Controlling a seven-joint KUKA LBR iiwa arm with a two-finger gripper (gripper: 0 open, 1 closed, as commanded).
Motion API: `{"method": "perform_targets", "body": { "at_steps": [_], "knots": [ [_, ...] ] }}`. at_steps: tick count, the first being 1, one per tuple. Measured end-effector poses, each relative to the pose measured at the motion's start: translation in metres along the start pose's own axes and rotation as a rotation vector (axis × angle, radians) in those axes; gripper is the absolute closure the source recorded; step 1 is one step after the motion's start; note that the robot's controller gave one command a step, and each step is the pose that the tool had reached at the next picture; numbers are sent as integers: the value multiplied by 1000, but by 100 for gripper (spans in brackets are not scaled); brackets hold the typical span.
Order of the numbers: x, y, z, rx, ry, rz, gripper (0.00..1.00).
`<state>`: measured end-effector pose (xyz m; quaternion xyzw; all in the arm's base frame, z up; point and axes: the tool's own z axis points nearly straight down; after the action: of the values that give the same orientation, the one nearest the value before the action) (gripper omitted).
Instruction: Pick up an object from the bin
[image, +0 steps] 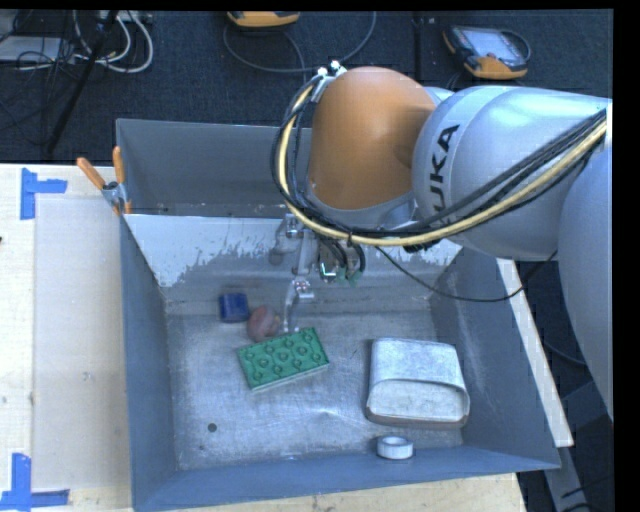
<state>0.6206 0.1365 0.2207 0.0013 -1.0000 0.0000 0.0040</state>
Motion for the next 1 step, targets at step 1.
{"method": "perform_targets", "body": {
  "at_steps": [1],
  "knots": [
    [38, -88, 137, 2, -1, -137, 0]
  ]
}}
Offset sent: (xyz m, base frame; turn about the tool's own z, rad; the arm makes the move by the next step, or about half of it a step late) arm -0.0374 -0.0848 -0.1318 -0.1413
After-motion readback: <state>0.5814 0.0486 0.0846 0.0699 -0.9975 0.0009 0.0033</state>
